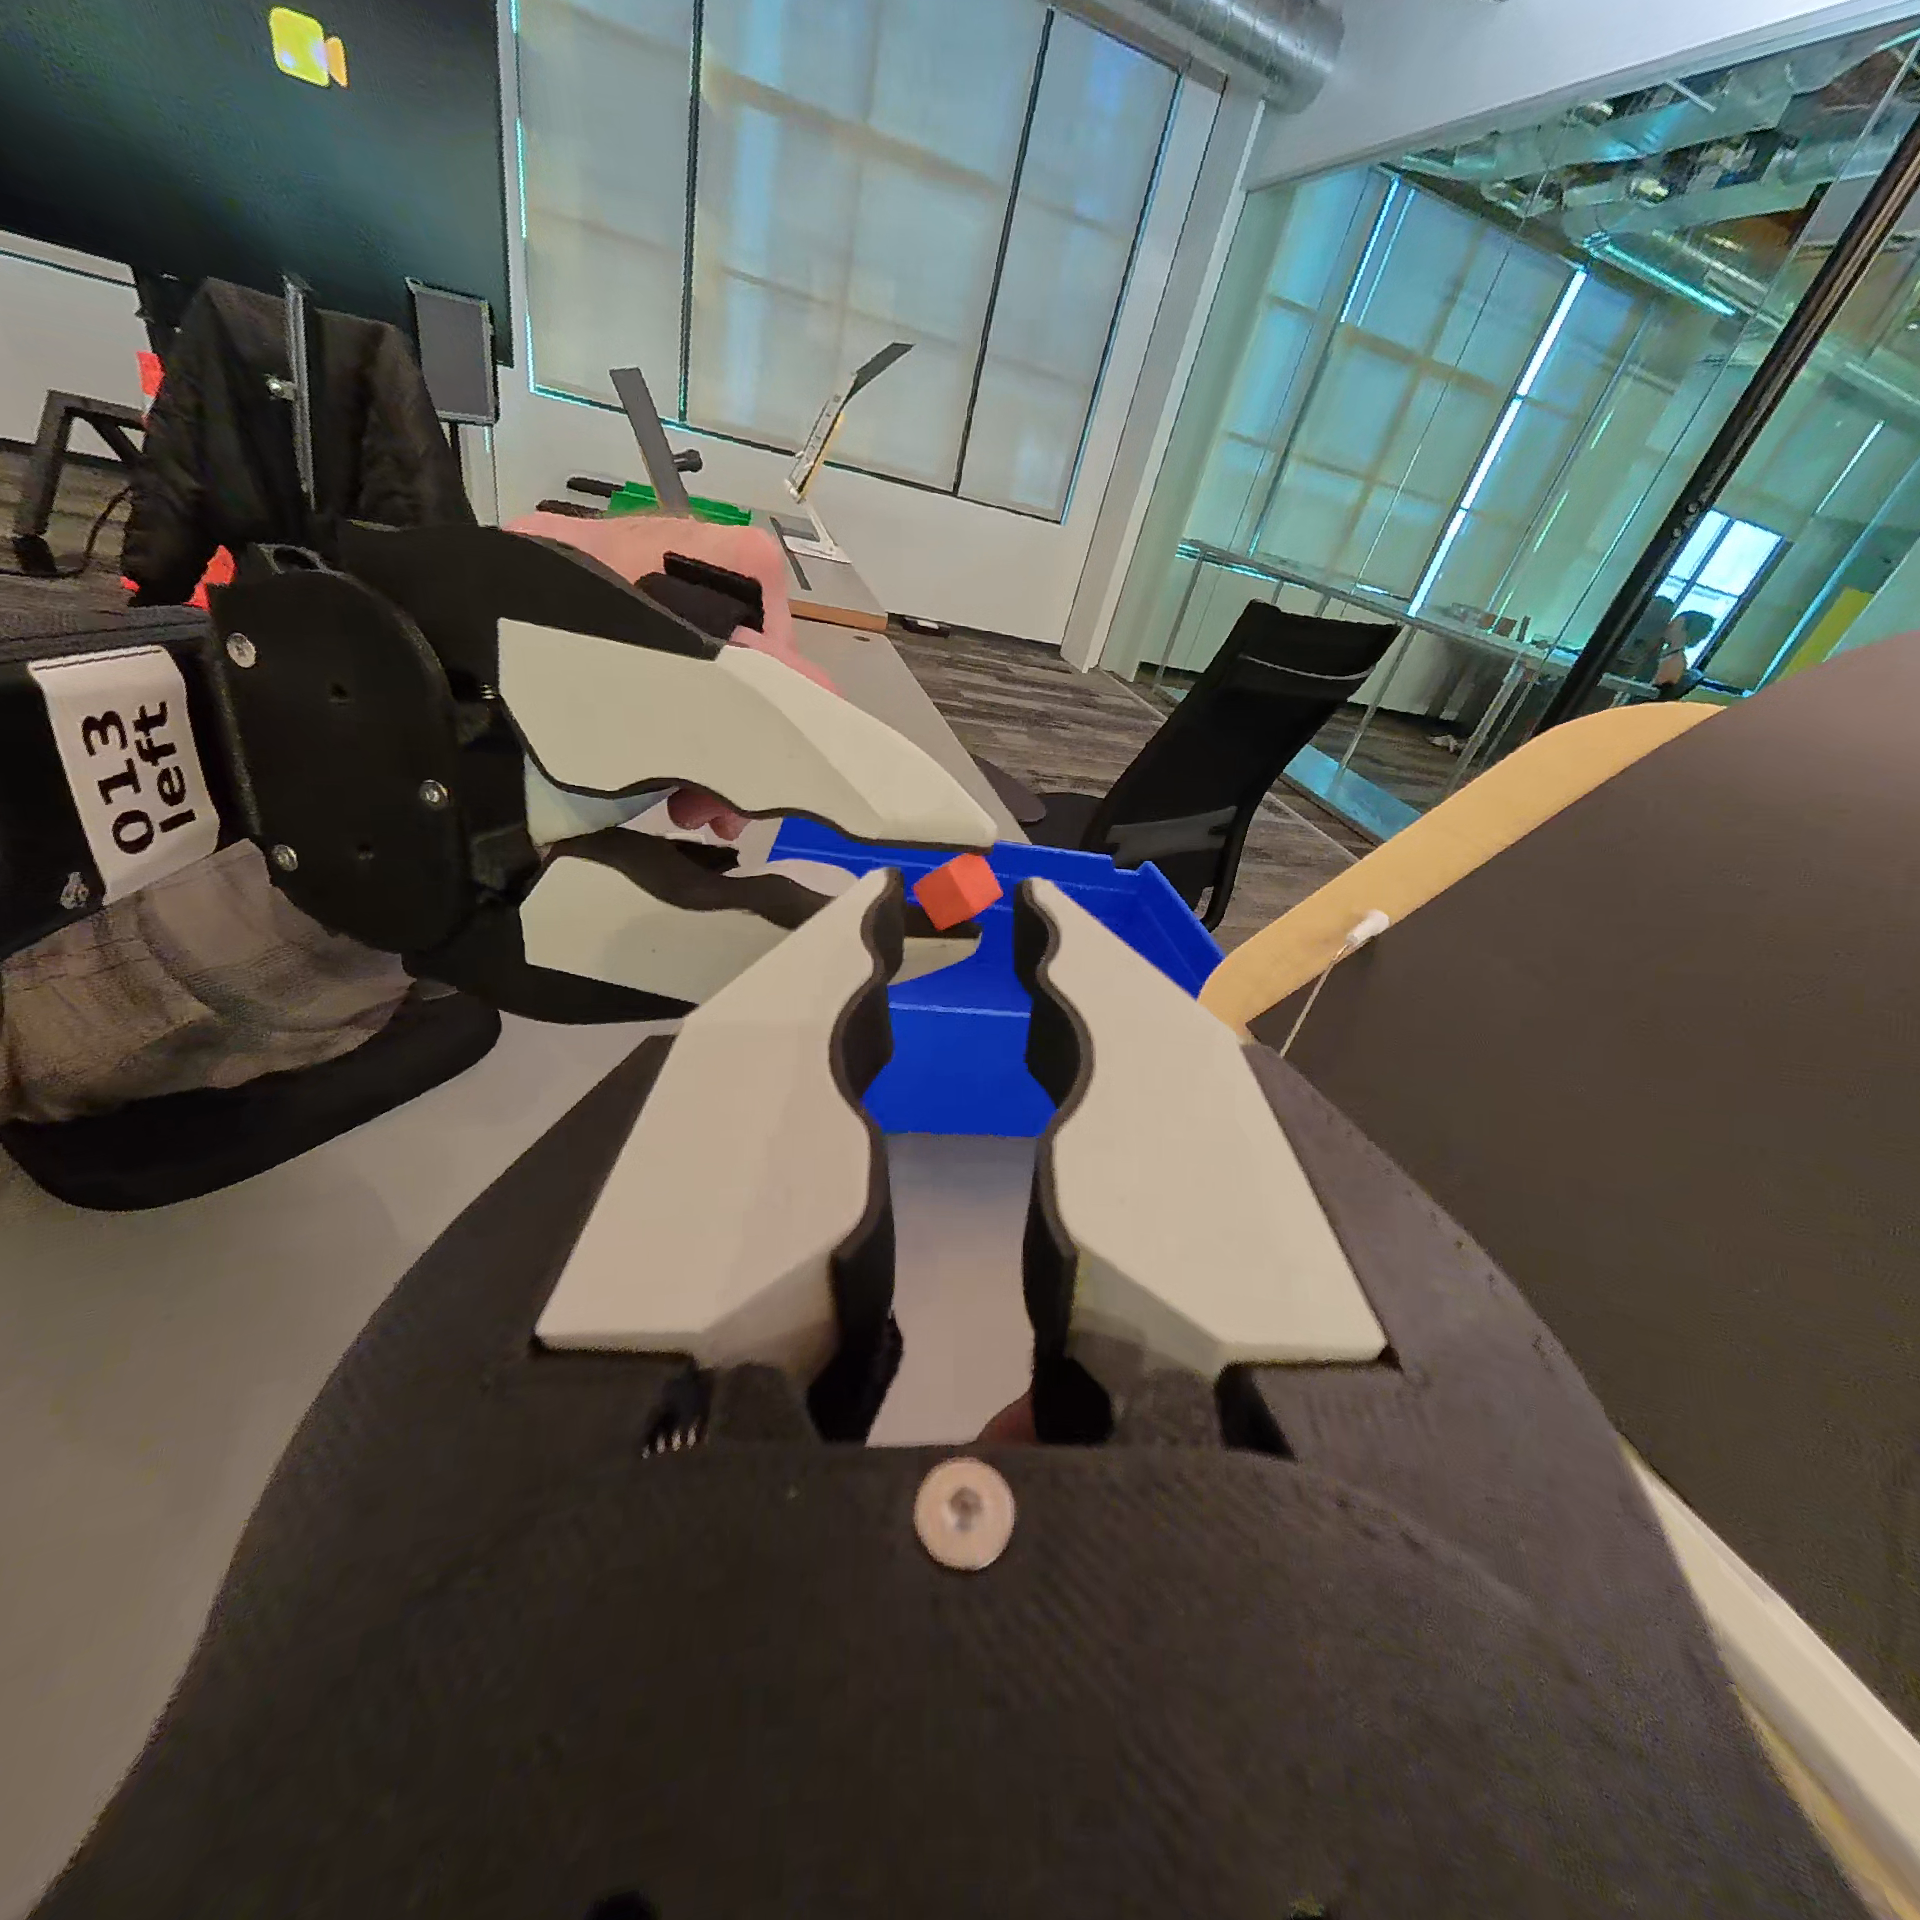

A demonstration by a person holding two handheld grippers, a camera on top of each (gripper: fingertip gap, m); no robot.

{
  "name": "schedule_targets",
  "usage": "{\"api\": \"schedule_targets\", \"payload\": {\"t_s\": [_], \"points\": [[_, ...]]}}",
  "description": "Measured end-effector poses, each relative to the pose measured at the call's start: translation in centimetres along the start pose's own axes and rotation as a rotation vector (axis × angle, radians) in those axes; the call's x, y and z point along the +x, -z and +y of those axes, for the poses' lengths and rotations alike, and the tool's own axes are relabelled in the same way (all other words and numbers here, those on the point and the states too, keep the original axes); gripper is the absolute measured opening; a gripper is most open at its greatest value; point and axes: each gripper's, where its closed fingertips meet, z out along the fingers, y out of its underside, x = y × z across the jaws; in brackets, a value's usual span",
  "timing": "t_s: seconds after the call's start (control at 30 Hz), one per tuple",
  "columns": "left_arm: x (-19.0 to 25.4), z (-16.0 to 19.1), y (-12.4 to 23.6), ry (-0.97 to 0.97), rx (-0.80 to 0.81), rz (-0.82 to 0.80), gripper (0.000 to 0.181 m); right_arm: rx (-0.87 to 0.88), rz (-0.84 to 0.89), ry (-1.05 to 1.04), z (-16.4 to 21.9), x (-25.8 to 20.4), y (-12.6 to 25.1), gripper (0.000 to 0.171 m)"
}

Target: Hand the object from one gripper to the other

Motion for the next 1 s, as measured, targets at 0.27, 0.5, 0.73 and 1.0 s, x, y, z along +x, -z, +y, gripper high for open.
{"api": "schedule_targets", "payload": {"t_s": [0.27,0.5,0.73,1.0], "points": [[0.2,-0.2,0.0,-0.008,0.008,0.005,0.014,-0.007,-0.008,0.010,0.2,-0.1,0.0,0.013],[-0.2,-0.3,0.1,0.022,0.018,-0.024,0.016,0.029,-0.015,-0.007,-0.3,-0.1,0.1,0.013],[-1.3,-1.3,0.7,0.349,0.137,0.039,0.027,0.251,-0.144,-0.213,-2.5,0.2,1.8,0.013],[-1.4,-3.7,2.6,1.331,0.511,0.634,0.029,0.346,-0.250,-0.087,-2.7,-0.8,4.0,0.013]]}}
